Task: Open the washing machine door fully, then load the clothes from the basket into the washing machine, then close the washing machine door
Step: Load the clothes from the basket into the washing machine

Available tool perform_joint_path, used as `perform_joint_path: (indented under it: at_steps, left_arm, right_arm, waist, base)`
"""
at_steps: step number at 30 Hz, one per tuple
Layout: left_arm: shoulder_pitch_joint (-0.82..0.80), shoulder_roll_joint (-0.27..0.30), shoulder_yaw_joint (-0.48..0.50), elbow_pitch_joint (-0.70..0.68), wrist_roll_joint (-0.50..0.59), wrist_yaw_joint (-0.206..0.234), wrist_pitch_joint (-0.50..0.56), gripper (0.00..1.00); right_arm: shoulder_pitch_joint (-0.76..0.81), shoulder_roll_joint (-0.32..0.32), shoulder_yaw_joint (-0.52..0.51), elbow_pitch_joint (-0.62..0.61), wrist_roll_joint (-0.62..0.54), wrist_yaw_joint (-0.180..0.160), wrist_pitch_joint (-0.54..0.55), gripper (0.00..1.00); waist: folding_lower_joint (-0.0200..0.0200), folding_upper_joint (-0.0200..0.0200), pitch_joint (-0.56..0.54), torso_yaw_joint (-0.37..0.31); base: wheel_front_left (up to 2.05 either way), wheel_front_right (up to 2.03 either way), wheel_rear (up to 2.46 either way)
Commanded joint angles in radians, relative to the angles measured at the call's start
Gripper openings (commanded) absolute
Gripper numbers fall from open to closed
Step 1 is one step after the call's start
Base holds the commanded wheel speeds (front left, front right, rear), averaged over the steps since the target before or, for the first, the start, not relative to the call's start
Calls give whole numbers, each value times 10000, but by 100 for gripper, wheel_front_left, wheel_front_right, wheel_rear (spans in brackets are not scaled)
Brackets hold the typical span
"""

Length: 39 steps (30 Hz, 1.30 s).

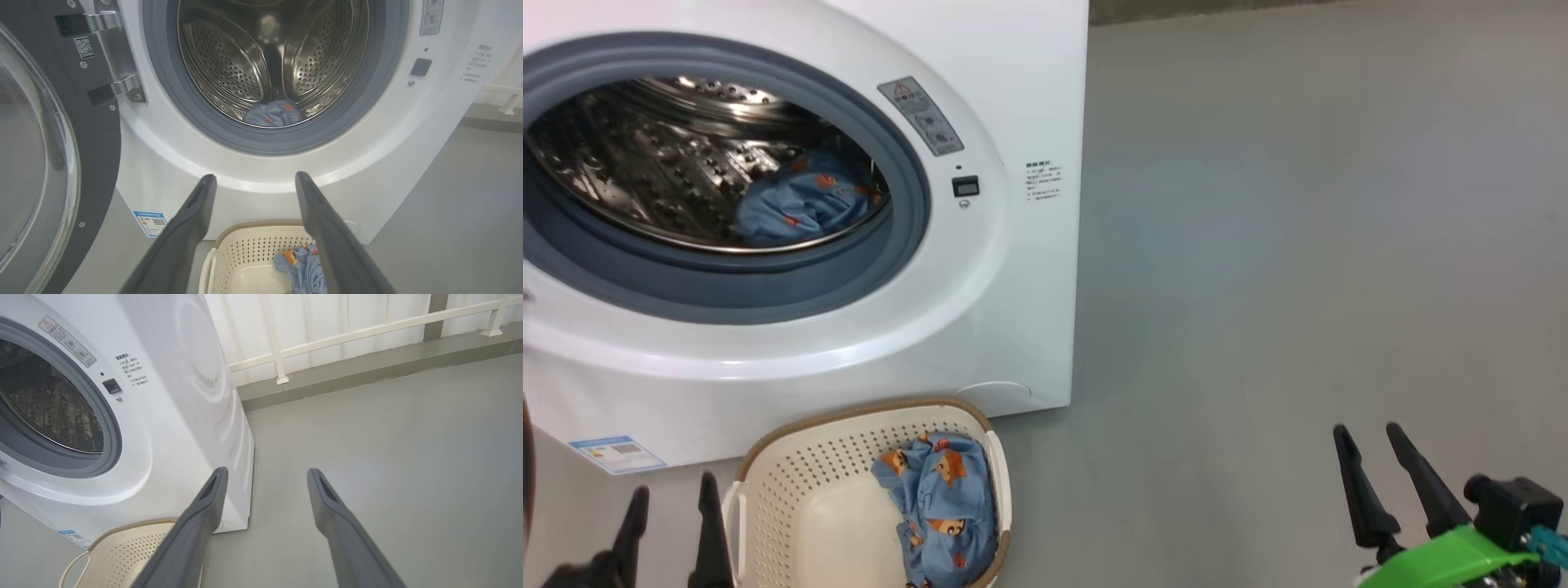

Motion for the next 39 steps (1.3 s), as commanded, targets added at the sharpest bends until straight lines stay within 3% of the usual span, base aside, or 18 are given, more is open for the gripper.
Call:
perform_joint_path:
  at_steps: [1,11,24,39]
  left_arm:
    - [52,111,286,-342,64,-25,-63,100]
    - [1118,-57,339,-1039,-10,-25,-63,100]
    - [1253,-100,307,-1130,-79,-25,-63,100]
    - [384,-103,33,-297,-549,-25,-63,100]
  right_arm:
    - [164,-181,114,-231,137,16,-49,100]
    - [647,-236,-137,-331,171,16,-49,100]
    - [676,-242,-78,-398,141,16,-49,100]
    - [75,96,29,-549,23,16,-49,100]
  waist:
    - [0,0,-140,83]
    - [0,0,-451,182]
    - [0,0,-442,222]
    - [0,0,775,27]
  base:
    - [0,0,0]
    - [0,0,0]
    - [0,0,0]
    - [0,0,0]
